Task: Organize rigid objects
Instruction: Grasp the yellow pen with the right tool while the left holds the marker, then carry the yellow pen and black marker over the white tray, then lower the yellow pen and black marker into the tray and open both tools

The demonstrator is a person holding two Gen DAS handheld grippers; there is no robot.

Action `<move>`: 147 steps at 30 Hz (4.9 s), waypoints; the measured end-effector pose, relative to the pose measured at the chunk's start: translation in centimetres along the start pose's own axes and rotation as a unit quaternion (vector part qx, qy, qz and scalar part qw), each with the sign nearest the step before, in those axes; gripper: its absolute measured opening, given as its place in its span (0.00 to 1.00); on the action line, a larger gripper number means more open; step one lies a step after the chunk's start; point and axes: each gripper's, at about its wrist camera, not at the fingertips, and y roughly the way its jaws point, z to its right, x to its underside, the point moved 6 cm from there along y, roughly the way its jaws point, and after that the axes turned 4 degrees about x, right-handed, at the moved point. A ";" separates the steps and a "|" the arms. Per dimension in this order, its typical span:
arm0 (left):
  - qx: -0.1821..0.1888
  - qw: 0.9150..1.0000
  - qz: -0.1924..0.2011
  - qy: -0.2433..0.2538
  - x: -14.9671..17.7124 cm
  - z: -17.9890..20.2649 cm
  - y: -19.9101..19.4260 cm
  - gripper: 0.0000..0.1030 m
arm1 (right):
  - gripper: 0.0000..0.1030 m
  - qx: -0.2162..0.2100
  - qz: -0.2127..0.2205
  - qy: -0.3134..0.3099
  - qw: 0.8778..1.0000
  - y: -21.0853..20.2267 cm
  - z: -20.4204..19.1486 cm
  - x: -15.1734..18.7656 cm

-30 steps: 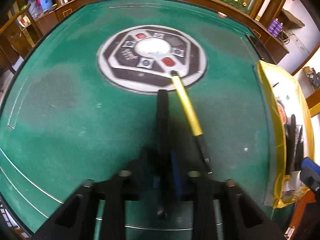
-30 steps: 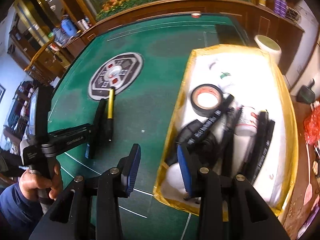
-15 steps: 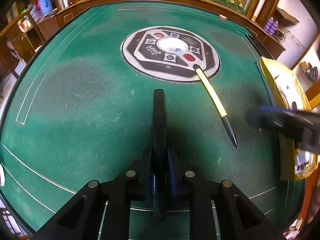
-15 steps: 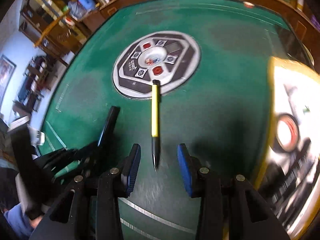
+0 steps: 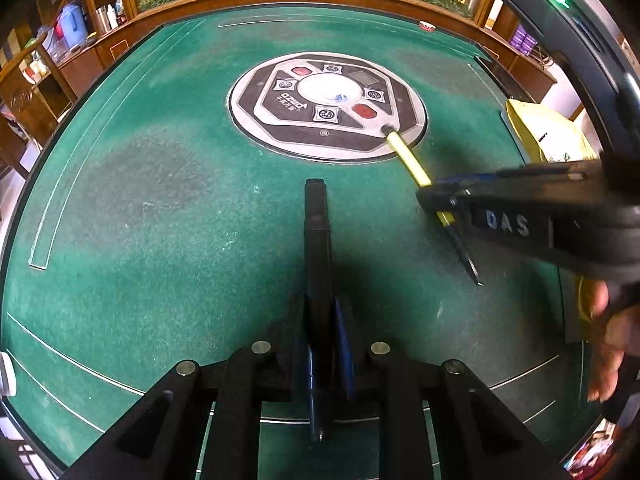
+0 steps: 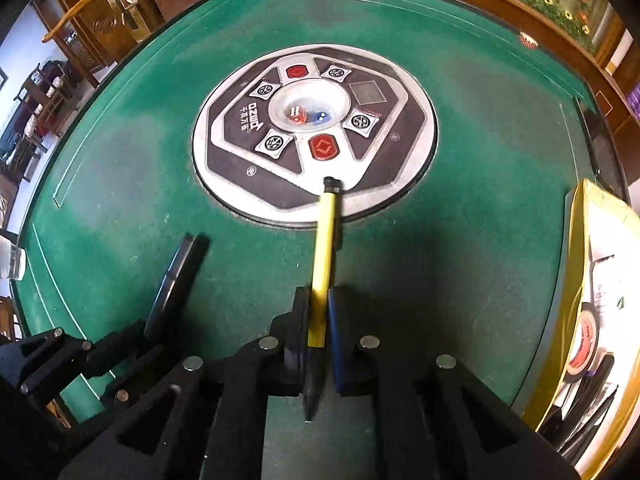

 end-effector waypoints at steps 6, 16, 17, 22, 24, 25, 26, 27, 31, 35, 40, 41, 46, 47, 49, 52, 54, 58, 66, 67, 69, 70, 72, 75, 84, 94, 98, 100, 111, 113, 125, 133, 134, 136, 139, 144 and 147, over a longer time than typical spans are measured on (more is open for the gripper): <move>0.016 1.000 0.006 -0.016 -0.1 -0.3 -0.1 0.15 | 0.08 -0.056 0.004 0.042 0.998 -2.0 0.4 3.1; 0.034 0.999 0.026 -0.028 -0.6 1.7 -1.9 0.15 | 0.08 -0.090 0.037 0.069 0.993 -6.1 2.1 6.8; 0.035 0.999 0.028 -0.026 -0.8 2.1 -2.1 0.15 | 0.08 -0.092 0.039 0.071 0.993 -6.2 2.4 6.6; 0.039 0.998 0.037 -0.012 -1.3 4.4 -3.0 0.15 | 0.08 -0.095 0.055 0.089 0.990 -7.8 4.7 7.4; 0.043 0.998 0.039 -0.007 -1.7 5.6 -3.2 0.15 | 0.08 -0.095 0.060 0.097 0.989 -8.2 5.6 7.7; 0.044 0.998 0.040 -0.003 -1.8 6.2 -3.4 0.15 | 0.08 -0.096 0.064 0.104 0.988 -8.7 6.3 8.0; 0.045 0.998 0.042 0.000 -2.0 6.5 -3.4 0.15 | 0.08 -0.096 0.066 0.108 0.987 -8.8 6.6 8.1; 0.047 0.998 0.044 0.005 -2.2 7.3 -3.6 0.15 | 0.08 -0.097 0.069 0.113 0.986 -9.2 7.2 8.3; 0.054 0.997 0.047 0.019 -2.8 9.4 -4.0 0.15 | 0.08 -0.100 0.081 0.137 0.982 -10.4 9.5 9.4; 0.059 0.996 0.050 0.036 -3.3 11.4 -4.2 0.15 | 0.08 -0.102 0.091 0.164 0.977 -11.2 11.8 10.5; 0.070 0.994 0.053 0.059 -4.0 14.0 -4.9 0.15 | 0.08 -0.099 0.106 0.201 0.969 -12.4 14.9 11.9; 0.073 0.994 0.054 0.065 -4.2 14.7 -5.0 0.15 | 0.08 -0.098 0.108 0.209 0.967 -12.6 15.6 12.2; 0.091 0.990 0.053 0.090 -4.8 17.7 -5.6 0.15 | 0.08 -0.087 0.116 0.248 0.958 -13.0 18.4 13.8; 0.096 0.989 0.051 0.096 -4.9 18.4 -5.6 0.15 | 0.08 -0.084 0.117 0.253 0.957 -13.0 18.8 14.1; 0.107 0.988 0.047 0.106 -5.1 19.8 -5.6 0.15 | 0.08 -0.081 0.115 0.263 0.954 -12.9 19.6 14.7; 0.114 0.985 0.042 0.119 -5.2 21.4 -5.6 0.15 | 0.08 -0.079 0.116 0.276 0.951 -12.9 20.7 15.4; 0.120 0.984 0.035 0.126 -5.2 22.4 -5.4 0.15 | 0.08 -0.078 0.116 0.282 0.949 -12.9 21.2 15.8; 0.134 0.982 0.022 0.130 -5.4 24.1 -4.9 0.14 | 0.08 -0.071 0.116 0.290 0.947 -12.8 22.0 16.3; 0.138 0.977 0.015 0.160 -4.8 27.5 -4.0 0.14 | 0.08 -0.061 0.109 0.278 0.952 -12.5 21.9 16.2; 0.137 0.977 0.015 0.165 -4.7 27.7 -3.9 0.14 | 0.08 -0.060 0.107 0.277 0.953 -12.4 21.9 16.2; 0.136 0.975 0.013 0.174 -4.5 28.6 -3.6 0.14 | 0.08 -0.057 0.105 0.278 0.953 -12.3 22.2 16.4; 0.135 0.975 0.012 0.177 -4.5 28.8 -3.4 0.14 | 0.08 -0.056 0.103 0.277 0.954 -12.2 22.3 16.5; 0.134 0.974 0.011 0.184 -4.4 29.5 -3.1 0.14 | 0.08 -0.053 0.101 0.278 0.954 -12.0 22.5 16.6; 0.139 0.973 0.005 0.182 -4.3 30.1 -2.6 0.14 | 0.08 -0.045 0.096 0.285 0.953 -11.8 23.3 16.9; 0.144 0.973 0.014 0.180 -4.7 30.6 -2.2 0.14 | 0.08 -0.016 0.089 0.280 0.956 -11.7 24.3 16.9; 0.144 0.974 0.016 0.173 -4.9 30.3 -2.0 0.14 | 0.08 0.002 0.081 0.270 0.959 -11.3 24.2 16.4; 0.142 0.974 0.018 0.176 -4.8 30.3 -1.8 0.14 | 0.08 0.008 0.076 0.266 0.961 -10.9 24.0 16.3; 0.142 0.974 0.017 0.176 -4.8 30.3 -1.7 0.14 | 0.08 0.009 0.073 0.265 0.961 -10.8 24.0 16.4; 0.136 0.974 0.017 0.181 -4.6 30.4 -1.2 0.14 | 0.08 0.020 0.065 0.262 0.963 -10.2 24.2 16.5; 0.135 0.974 0.017 0.183 -4.5 30.5 -1.1 0.14 | 0.08 0.023 0.064 0.262 0.963 -10.2 24.2 16.5; 0.131 0.973 0.012 0.190 -4.1 30.5 -0.7 0.14 | 0.08 0.026 0.059 0.261 0.963 -9.8 24.3 16.9; 0.130 0.972 0.011 0.193 -4.0 30.6 -0.7 0.14 | 0.08 0.027 0.059 0.262 0.963 -9.7 24.4 17.1; 0.130 0.972 0.011 0.193 -4.0 30.6 -0.7 0.14 | 0.08 0.028 0.059 0.262 0.963 -9.7 24.4 17.1; 0.130 0.972 0.011 0.193 -4.0 30.6 -0.7 0.14 | 0.08 0.028 0.059 0.262 0.963 -9.6 24.5 17.2; 0.129 0.973 0.011 0.193 -3.9 30.7 -0.7 0.14 | 0.08 0.027 0.058 0.262 0.963 -9.7 24.4 17.1; 0.129 0.973 0.012 0.193 -4.0 30.6 -0.6 0.14 | 0.08 0.029 0.057 0.262 0.963 -9.6 24.5 17.2; 0.129 0.973 0.012 0.191 -4.0 30.6 -0.7 0.14 | 0.08 0.029 0.059 0.260 0.964 -9.5 24.5 17.2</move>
